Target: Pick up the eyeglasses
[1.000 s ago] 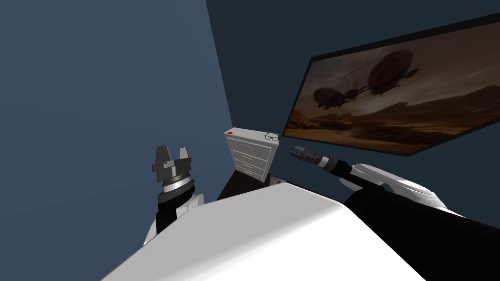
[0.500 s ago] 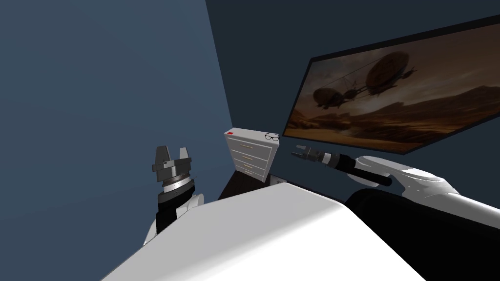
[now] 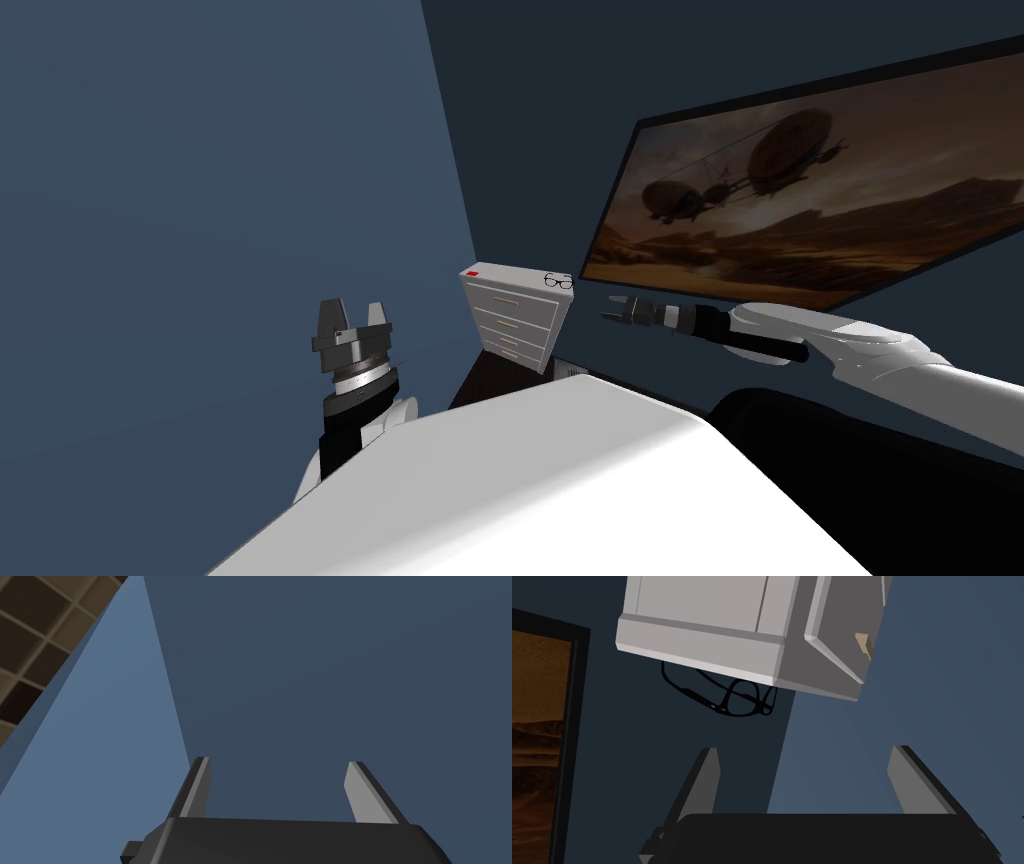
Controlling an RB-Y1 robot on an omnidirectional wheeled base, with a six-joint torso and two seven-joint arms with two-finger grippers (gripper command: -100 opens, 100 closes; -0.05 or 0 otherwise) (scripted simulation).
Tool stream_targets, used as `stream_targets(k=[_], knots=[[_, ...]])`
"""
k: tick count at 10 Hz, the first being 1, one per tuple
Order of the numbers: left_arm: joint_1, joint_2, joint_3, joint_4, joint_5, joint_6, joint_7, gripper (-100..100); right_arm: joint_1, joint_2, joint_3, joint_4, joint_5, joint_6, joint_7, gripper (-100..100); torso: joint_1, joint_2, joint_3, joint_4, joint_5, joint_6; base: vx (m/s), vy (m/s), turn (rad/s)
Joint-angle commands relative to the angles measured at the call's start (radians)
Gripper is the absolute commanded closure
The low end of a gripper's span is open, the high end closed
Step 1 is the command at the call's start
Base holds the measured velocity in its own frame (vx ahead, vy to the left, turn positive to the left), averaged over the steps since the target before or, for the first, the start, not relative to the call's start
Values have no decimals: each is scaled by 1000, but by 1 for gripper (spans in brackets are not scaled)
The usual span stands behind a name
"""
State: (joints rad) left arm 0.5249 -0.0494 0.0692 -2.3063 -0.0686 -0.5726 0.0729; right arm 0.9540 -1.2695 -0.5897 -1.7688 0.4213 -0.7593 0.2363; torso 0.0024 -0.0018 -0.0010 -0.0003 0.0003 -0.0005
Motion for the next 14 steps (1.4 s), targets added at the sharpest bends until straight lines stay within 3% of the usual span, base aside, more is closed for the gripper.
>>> stream_targets(k=[1, 3, 8, 10, 11, 14], knots=[[0, 0, 0, 0, 0, 0, 0, 0, 21, -50, -25, 42, 28, -14, 1, -100, 0, 0, 0, 0, 0, 0, 35, 48, -56], [0, 0, 0, 0, 0, 0, 0, 0, 21, -91, -25, 42, 28, -14, 1, -100, 1, -1, -1, 0, 0, 0, 20, 38, -8], [0, 0, 0, 0, 0, 0, 0, 0, 58, -253, -67, 156, 102, -47, -1, -100, 2, -1, -1, 0, 0, 0, 27, 53, -44], [0, 0, 0, 0, 0, 0, 0, 0, 58, -291, -67, 156, 102, -47, -1, -100, 2, -1, -1, 0, 0, 0, 25, 40, -17], [0, 0, 0, 0, 0, 0, 0, 0, 67, -332, -77, 192, 126, -57, -3, -100, 0, -1, 0, 0, 0, 0, 36, 45, -49], [0, 0, 0, 0, 0, 0, 0, 0, 75, -412, -84, 226, 149, -66, -5, -100, 2, -2, -1, 0, 0, 0, 38, 55, -40]])
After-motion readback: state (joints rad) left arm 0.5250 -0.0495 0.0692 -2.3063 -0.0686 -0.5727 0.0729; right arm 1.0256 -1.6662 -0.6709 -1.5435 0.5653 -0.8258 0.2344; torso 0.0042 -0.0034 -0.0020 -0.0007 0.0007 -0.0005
